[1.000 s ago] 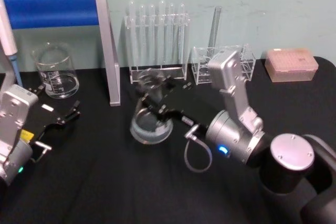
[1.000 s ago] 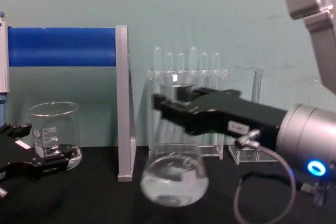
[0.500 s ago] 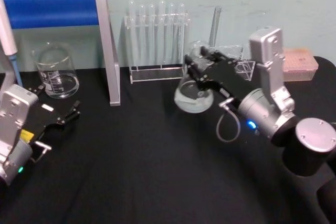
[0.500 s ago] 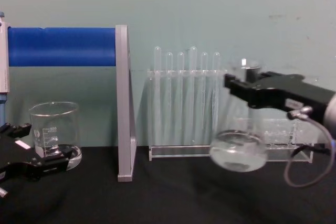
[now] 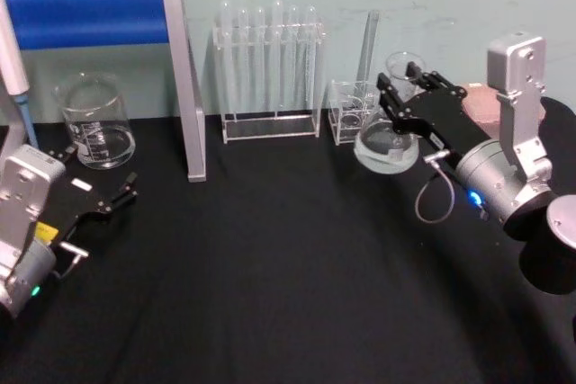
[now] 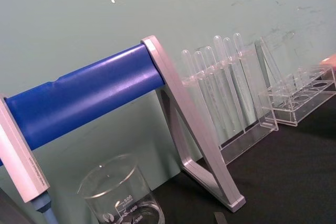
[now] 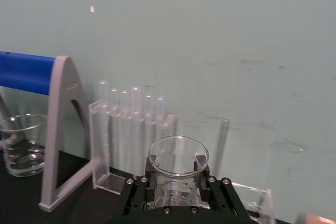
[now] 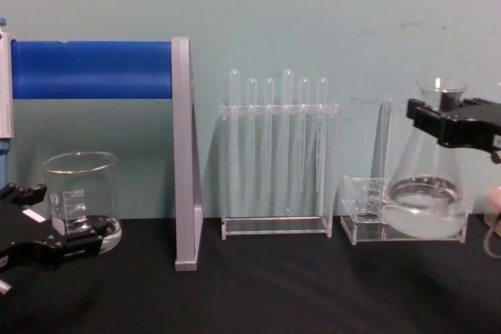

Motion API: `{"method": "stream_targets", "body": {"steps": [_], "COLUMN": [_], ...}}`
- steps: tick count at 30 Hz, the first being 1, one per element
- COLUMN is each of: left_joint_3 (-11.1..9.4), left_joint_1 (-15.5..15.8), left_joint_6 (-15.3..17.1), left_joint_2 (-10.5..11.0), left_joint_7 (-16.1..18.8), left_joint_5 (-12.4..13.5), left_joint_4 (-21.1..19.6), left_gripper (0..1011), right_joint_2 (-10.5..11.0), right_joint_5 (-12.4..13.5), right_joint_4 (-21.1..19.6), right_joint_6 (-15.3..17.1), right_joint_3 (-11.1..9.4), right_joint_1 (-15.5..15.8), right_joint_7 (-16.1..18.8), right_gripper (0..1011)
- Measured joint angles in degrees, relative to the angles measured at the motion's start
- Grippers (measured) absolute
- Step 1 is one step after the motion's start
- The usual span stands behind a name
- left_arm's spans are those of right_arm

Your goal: Grasp the erlenmeyer flask with one hand, shake it three times, then place it back.

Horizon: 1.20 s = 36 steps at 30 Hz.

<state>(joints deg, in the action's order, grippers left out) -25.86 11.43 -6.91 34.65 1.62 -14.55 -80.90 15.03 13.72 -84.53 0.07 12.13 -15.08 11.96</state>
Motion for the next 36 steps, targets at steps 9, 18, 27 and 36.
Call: {"method": "stream_targets", "body": {"steps": [9,18,27,36], "left_joint_3": [0.0,0.0,0.0,0.0], "left_joint_1": [0.0,0.0,0.0,0.0], "left_joint_6": [0.0,0.0,0.0,0.0], "left_joint_2": [0.0,0.0,0.0,0.0], "left_joint_7": [0.0,0.0,0.0,0.0], "left_joint_5": [0.0,0.0,0.0,0.0], "left_joint_4": [0.0,0.0,0.0,0.0], "left_gripper": [1001,1001,1001,1001], "right_joint_2": [-0.7,-1.5,-1.3,-0.3], "right_joint_5": [-0.7,-0.5,0.8,2.3], "right_joint_4": [0.0,-2.1,-5.4,-8.1], "right_joint_6": [0.3,0.9,1.6,2.3], "right_joint_3": [-1.2,1.0,6.0,11.8], "right_joint_1": [0.4,1.4,2.9,3.9], "right_joint_7": [0.2,3.3,7.9,11.7], "right_gripper": [457,457,457,457]}}
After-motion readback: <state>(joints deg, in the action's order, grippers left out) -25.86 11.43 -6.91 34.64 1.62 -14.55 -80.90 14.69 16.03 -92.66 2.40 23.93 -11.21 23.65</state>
